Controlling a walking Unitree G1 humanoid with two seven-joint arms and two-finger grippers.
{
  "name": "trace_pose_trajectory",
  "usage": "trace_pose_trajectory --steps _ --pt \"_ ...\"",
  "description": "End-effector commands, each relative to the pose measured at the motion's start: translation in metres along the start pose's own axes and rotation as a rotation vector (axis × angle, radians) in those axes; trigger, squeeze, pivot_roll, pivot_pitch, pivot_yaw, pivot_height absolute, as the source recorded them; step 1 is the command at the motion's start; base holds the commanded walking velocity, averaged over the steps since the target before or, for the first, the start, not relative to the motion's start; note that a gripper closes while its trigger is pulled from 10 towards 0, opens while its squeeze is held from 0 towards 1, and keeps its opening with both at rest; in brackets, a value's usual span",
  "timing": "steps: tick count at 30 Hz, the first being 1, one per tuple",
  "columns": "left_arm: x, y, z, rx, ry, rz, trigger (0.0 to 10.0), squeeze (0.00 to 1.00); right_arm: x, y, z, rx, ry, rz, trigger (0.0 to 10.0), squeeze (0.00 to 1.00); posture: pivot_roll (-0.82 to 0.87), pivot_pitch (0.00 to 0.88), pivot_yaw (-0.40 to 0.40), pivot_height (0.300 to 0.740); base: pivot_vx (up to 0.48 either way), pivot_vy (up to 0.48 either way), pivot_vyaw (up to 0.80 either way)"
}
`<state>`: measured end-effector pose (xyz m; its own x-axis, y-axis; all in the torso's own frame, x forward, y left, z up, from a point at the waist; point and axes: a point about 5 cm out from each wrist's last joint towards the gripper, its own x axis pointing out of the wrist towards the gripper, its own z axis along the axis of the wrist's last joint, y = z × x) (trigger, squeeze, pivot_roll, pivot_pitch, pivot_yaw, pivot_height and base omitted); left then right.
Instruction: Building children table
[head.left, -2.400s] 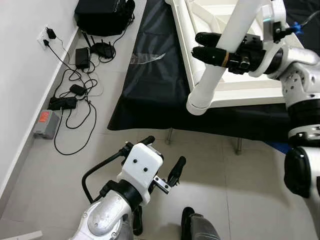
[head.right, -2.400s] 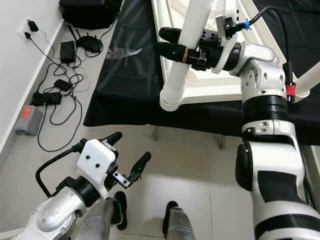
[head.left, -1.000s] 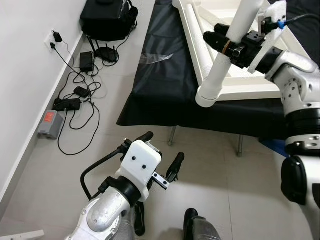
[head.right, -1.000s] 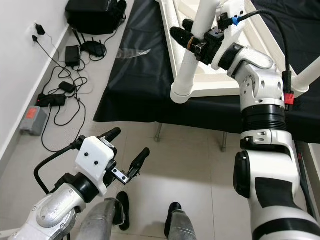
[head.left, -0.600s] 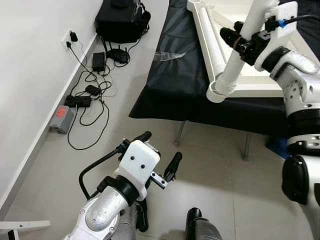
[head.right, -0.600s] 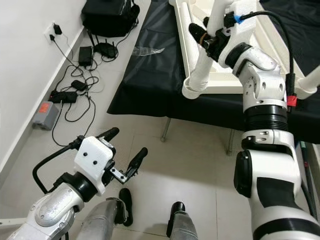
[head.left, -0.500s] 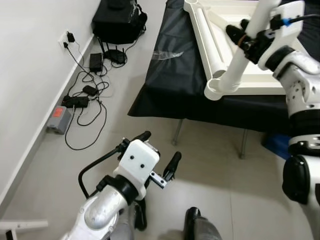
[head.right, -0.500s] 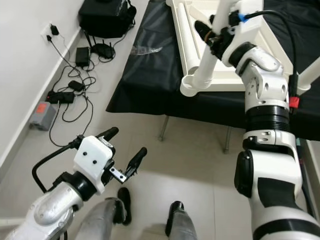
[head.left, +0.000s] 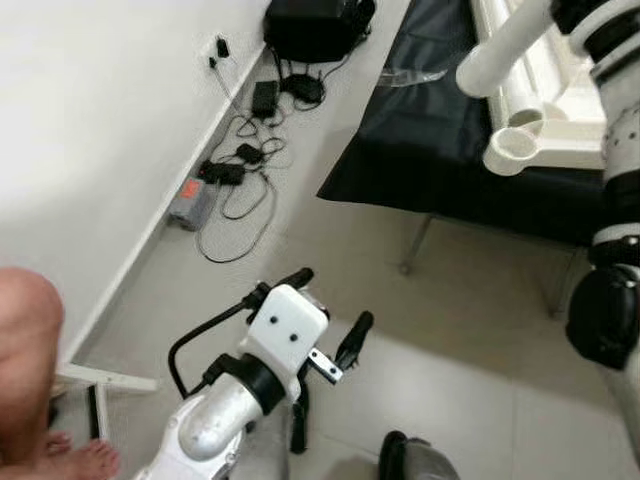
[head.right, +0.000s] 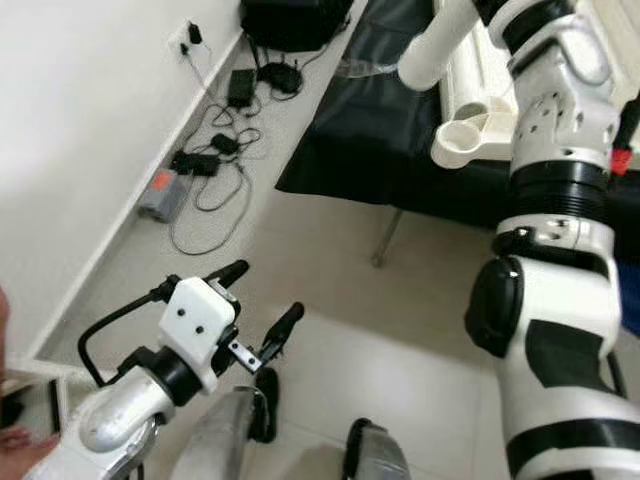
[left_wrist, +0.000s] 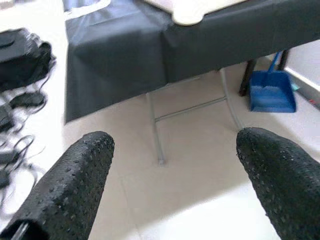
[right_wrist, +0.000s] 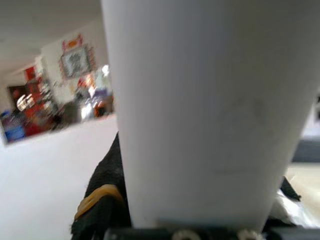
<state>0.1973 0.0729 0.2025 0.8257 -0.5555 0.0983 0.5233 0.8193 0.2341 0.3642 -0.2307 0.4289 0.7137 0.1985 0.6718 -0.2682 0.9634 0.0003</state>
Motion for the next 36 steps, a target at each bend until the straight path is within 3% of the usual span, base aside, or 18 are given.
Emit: trace_pose_trajectory --steps 1,5,10,16,25,27,32,36 --pt "0.002 0.000 -0.002 -0.017 0.005 0.009 10.0 0.00 0.001 0.000 0.017 -0.018 -0.095 -0.040 10.0 0.00 0.20 0.298 -0.007 0.740 0.000 0.000 0.00" --pt "0.004 0.002 -0.001 -0.008 -0.004 0.015 10.0 0.00 -0.002 -0.001 0.016 -0.063 -0.092 -0.089 10.0 0.00 0.19 0.292 -0.006 0.740 0.000 0.000 -0.40" --pt "0.008 0.012 0.001 -0.022 -0.018 0.073 10.0 0.00 -0.003 0.001 0.012 -0.023 -0.098 -0.091 10.0 0.00 0.19 0.287 -0.007 0.740 0.000 0.000 -0.79" --pt "0.012 0.021 0.003 -0.007 -0.025 0.122 10.0 0.00 -0.004 0.004 0.009 -0.049 -0.095 -0.098 10.0 0.00 0.19 0.283 -0.010 0.740 0.000 0.000 -0.79" --pt "0.012 0.034 0.003 0.021 -0.024 0.175 10.0 0.00 -0.004 0.016 0.006 -0.081 -0.100 -0.060 10.0 0.00 0.19 0.276 -0.014 0.740 0.438 0.000 0.00" --pt "0.012 0.035 0.003 0.018 -0.027 0.180 10.0 0.00 -0.003 0.019 0.005 -0.040 -0.098 -0.046 10.0 0.00 0.19 0.277 -0.015 0.740 0.480 0.000 0.00" --pt "0.013 0.038 0.003 0.019 -0.030 0.192 10.0 0.00 -0.003 0.020 0.005 -0.039 -0.097 -0.037 10.0 0.00 0.18 0.275 -0.017 0.740 0.480 0.000 0.00" --pt "0.015 0.044 0.004 -0.023 -0.024 0.234 10.0 0.00 -0.003 0.023 0.003 -0.041 -0.089 -0.030 10.0 0.00 0.18 0.273 -0.018 0.740 0.106 0.000 0.00"
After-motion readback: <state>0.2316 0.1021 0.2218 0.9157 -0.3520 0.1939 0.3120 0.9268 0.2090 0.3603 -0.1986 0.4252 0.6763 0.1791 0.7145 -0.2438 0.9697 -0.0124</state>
